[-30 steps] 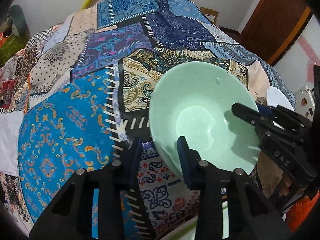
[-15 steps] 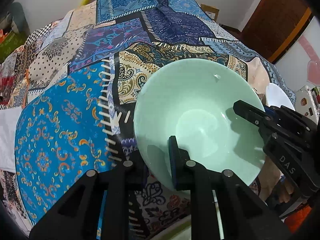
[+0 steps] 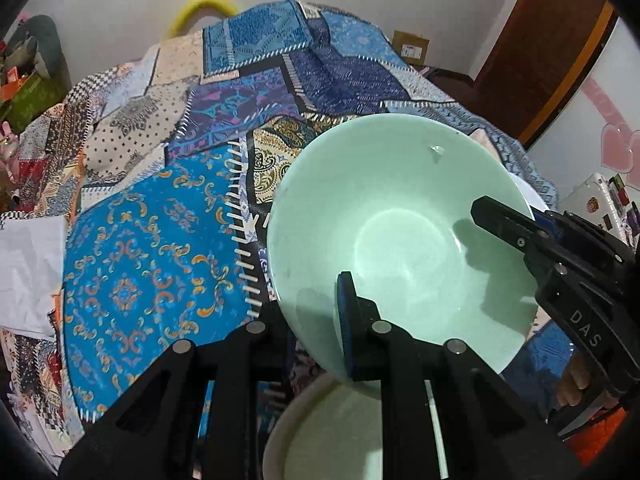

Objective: Organize plates and bowls
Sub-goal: 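Lift the mint green bowl with the left tool and carry it toward the pink bowl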

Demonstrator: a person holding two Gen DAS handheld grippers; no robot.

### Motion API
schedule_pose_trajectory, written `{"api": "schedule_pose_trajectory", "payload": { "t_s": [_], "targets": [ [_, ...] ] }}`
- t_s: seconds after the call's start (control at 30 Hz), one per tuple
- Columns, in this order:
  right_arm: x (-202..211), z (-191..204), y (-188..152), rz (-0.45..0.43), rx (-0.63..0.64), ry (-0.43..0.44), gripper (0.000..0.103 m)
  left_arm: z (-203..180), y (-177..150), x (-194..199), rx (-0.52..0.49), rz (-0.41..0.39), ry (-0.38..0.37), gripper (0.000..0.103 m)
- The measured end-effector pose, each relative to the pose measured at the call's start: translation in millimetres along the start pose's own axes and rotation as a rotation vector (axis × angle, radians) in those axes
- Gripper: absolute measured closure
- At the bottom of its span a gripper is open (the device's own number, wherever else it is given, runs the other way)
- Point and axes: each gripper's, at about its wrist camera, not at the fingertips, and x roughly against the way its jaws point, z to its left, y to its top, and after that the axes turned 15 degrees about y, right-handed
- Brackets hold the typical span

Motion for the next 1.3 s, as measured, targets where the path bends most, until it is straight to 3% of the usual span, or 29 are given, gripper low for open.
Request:
{"api": "schedule_pose_trajectory", "payload": {
  "t_s": [0.63, 1.3],
  "targets": [
    [48.4, 55.1, -7.8, -0.067, 0.066, 0.041, 0.09, 25.1, -52.7, 102.4, 0.073, -0.101, 0.022, 0.085],
    [56.9, 113.1, -31.2, -0.074, 0.104, 0.12, 0.089, 72.1, -110.8, 151.8, 0.166, -0.128, 0.057, 0.085]
  ]
}}
